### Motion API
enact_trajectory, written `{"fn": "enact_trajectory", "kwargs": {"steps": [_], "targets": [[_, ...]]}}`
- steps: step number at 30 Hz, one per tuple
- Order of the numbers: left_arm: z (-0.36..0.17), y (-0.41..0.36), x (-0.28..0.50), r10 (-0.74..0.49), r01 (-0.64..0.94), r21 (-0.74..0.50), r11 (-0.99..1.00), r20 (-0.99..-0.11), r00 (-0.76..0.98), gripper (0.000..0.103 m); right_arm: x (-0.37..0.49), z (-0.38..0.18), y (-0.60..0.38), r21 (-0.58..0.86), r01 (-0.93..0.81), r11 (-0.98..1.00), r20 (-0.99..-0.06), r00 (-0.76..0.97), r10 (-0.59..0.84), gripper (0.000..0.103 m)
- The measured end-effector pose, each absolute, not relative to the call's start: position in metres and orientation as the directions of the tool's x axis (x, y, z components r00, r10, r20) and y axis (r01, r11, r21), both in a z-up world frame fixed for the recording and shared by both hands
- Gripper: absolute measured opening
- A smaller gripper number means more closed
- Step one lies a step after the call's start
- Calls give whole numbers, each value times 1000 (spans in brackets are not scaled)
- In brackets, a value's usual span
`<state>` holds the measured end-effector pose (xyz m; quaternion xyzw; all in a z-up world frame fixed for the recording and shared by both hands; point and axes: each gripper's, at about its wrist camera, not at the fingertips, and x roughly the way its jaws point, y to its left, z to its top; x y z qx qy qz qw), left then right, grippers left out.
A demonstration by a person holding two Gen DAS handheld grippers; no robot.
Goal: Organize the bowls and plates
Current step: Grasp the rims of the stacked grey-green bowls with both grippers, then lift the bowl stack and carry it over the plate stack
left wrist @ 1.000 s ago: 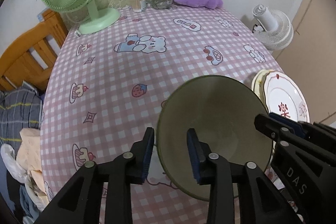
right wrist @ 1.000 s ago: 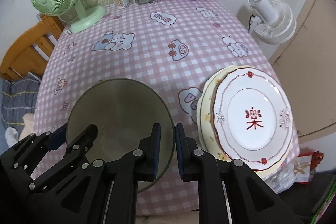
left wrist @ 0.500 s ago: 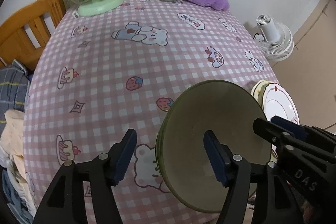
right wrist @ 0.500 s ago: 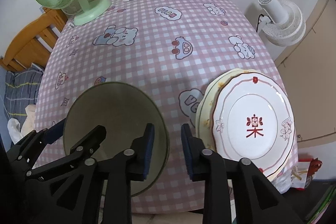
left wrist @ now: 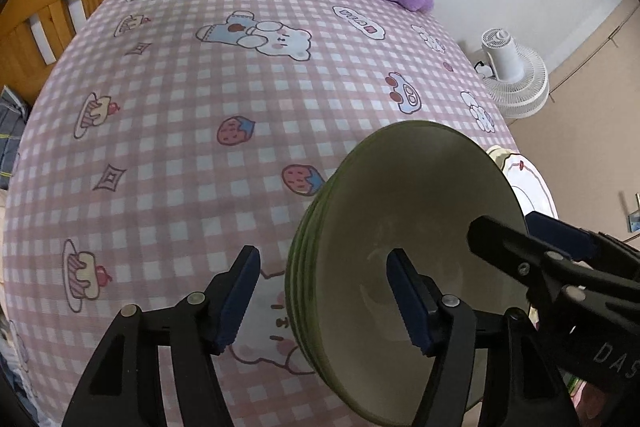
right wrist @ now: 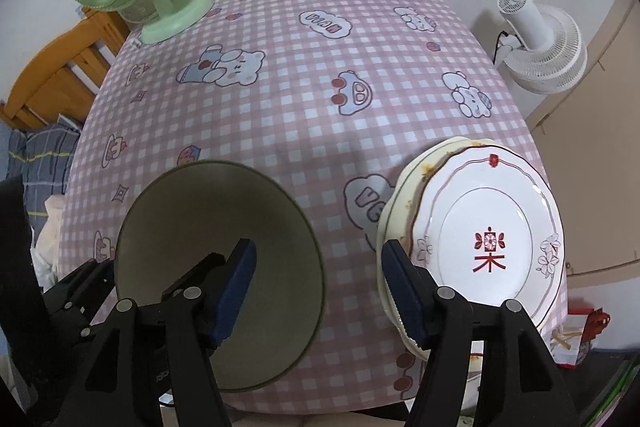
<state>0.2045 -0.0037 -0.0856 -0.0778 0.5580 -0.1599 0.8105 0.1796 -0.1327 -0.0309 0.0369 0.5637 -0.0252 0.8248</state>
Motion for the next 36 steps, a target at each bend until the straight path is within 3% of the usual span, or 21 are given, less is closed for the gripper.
{"fn": "enact_trajectory", "kwargs": {"steps": [7, 29, 32, 36], "targets": [[-94, -7, 211, -395, 146, -367, 918, -874, 283, 52, 184, -37, -130, 45, 68, 997, -935, 355, 18, 68], [-90, -22, 209, -280, 127, -253, 959, -914, 293, 57, 206, -84, -154, 323, 55, 945, -912, 284, 296, 68], [-90, -22, 206, -266, 125, -239, 963, -918, 294, 57, 206, -91, -156, 360, 40, 932, -904, 264, 337, 66], [-91, -20, 207, -272, 92, -256, 962, -916, 294, 56, 205, -92, -155, 409, 8, 913, -882, 258, 393, 52]]}}
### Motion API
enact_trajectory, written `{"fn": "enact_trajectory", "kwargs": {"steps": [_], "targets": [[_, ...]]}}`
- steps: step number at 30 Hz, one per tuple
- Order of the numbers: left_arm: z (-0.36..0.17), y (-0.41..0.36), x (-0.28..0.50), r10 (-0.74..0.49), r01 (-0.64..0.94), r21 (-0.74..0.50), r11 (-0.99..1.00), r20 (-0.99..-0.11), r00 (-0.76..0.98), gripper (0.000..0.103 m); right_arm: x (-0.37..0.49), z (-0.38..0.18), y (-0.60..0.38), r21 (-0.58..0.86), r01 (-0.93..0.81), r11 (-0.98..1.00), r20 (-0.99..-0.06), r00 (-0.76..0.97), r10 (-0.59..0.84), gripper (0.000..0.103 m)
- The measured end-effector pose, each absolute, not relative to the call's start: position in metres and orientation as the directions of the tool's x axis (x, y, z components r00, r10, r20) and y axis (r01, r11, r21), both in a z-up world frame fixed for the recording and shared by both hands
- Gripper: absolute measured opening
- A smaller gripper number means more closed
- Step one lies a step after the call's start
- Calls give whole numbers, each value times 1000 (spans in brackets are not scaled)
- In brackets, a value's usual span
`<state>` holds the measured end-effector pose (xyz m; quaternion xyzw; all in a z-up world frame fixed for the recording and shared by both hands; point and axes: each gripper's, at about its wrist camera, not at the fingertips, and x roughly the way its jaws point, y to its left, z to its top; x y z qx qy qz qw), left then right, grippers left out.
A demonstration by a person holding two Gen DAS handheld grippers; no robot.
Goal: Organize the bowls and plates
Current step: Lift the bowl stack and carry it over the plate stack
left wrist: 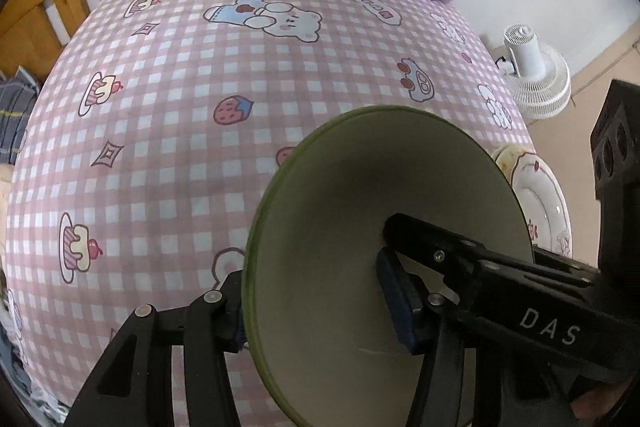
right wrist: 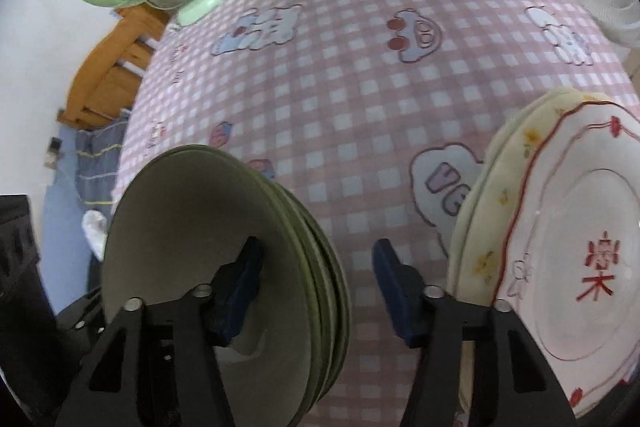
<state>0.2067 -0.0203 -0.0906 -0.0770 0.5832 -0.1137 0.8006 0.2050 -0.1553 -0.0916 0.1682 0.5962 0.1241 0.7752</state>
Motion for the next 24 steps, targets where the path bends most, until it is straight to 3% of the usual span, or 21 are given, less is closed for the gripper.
{"fn": "enact_trajectory", "kwargs": {"steps": [3, 11, 24], "targets": [[-90, -19, 205, -271, 76, -260, 963, -914, 301, 54, 205, -90, -156, 432, -9, 902, -873, 247, 421, 43], [-87, -16, 199, -265, 53, -262, 964, -911, 317, 49, 205, -84, -149, 376, 1, 927, -894, 263, 362, 43], [-68, 1, 187, -313, 152, -280, 948, -904, 290, 46, 178, -63, -128, 318, 118, 941, -914, 302, 272, 43]]}}
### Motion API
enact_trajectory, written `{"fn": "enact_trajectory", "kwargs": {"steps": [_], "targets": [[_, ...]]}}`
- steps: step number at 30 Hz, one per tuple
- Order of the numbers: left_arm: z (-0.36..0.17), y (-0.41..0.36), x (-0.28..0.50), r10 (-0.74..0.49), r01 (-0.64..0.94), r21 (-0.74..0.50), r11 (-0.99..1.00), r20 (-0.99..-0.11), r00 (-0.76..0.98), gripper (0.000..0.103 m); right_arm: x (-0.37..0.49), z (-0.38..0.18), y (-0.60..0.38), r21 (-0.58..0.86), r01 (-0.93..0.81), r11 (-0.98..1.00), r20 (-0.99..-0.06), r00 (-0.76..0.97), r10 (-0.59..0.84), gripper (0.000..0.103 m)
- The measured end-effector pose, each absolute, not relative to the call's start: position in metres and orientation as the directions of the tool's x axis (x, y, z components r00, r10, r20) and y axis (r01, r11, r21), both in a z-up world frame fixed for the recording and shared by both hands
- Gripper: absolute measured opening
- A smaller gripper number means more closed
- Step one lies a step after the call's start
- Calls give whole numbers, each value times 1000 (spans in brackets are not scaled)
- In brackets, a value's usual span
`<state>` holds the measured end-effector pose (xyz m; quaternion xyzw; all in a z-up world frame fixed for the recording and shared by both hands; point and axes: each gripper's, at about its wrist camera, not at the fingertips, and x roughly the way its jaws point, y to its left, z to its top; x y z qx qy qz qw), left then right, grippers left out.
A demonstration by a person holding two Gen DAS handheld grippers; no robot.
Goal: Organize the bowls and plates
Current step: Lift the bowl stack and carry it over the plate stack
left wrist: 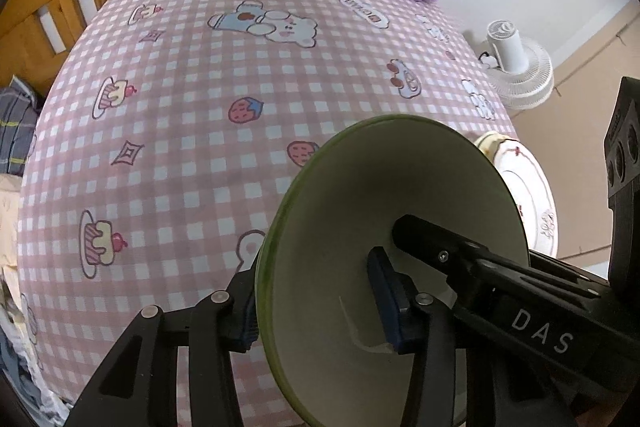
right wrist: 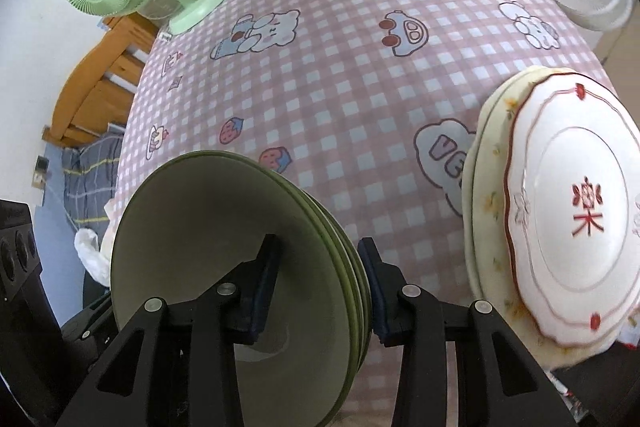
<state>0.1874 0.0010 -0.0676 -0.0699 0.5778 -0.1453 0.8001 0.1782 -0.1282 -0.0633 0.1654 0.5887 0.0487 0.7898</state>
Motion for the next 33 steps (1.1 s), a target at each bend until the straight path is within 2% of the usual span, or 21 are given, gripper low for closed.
{"fn": "enact_trajectory", "kwargs": {"steps": [13, 33], "targets": [[-27, -10, 183, -325, 210, -263, 942, -875, 360, 46, 168, -17, -135, 319, 129, 939, -884, 398, 246, 43], [-6, -83, 164, -269, 78, -262, 962, -853, 447, 46, 164, 10, -211, 324, -25, 946, -871, 383, 308, 43]]}}
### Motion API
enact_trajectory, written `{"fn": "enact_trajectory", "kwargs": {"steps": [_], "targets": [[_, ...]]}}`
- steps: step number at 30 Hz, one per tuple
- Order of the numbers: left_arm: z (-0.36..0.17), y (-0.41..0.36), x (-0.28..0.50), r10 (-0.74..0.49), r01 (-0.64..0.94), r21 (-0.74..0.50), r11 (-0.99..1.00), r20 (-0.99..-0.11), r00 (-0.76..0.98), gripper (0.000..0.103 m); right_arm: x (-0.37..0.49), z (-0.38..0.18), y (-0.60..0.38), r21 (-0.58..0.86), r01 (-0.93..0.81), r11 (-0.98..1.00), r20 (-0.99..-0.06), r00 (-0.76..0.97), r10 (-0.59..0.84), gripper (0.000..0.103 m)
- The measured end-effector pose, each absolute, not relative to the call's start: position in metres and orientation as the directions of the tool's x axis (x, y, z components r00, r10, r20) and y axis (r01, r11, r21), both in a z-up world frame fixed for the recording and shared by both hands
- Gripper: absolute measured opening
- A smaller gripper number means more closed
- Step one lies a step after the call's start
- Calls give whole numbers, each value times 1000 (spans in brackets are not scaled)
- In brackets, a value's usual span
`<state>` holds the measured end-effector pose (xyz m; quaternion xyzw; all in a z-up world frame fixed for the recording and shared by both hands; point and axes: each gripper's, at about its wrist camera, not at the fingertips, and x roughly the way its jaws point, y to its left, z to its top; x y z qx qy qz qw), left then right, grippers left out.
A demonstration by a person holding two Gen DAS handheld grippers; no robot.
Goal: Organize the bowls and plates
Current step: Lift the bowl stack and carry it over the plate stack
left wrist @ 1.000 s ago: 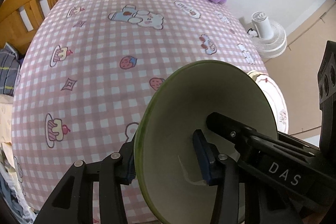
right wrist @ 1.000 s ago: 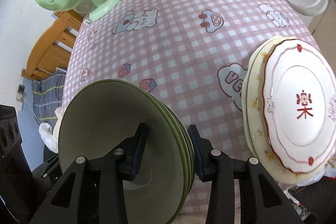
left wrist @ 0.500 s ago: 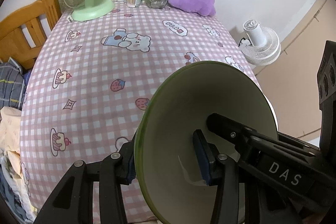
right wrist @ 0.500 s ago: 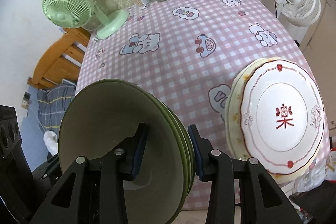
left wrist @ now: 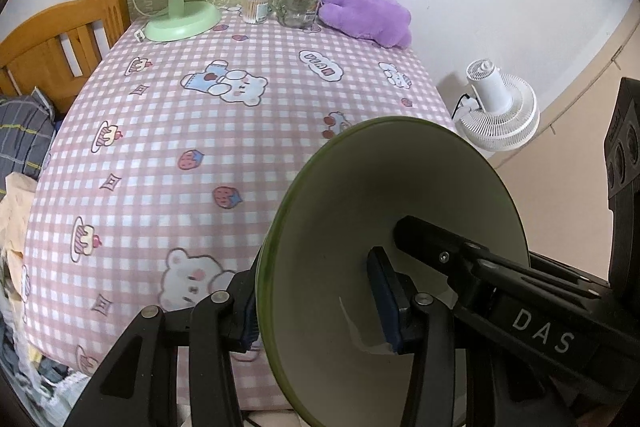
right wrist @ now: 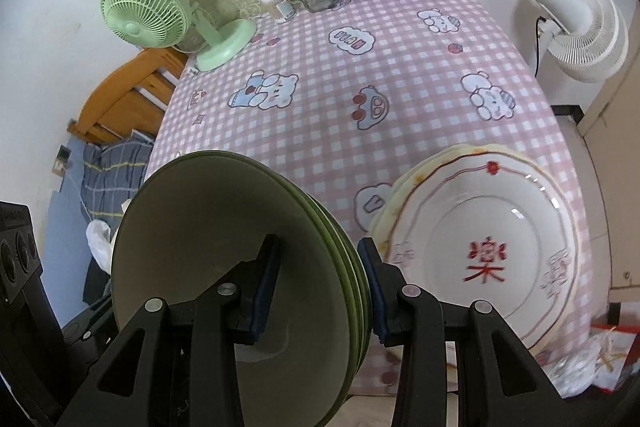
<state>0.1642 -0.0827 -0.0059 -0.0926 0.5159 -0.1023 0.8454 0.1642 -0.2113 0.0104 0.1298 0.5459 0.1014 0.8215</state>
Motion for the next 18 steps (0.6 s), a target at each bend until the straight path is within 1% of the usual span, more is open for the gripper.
{"fn": "enact_trajectory", "kwargs": {"steps": [11, 18], "targets": [[-8, -129, 160, -259, 45, -269, 962, -847, 465, 45, 163, 13, -257, 311, -58, 949, -873, 377, 309, 43], [-15, -159, 163, -268, 52, -276, 960, -848, 457, 45, 164, 11, -286, 303, -44, 952, -878, 375, 297, 43]]}}
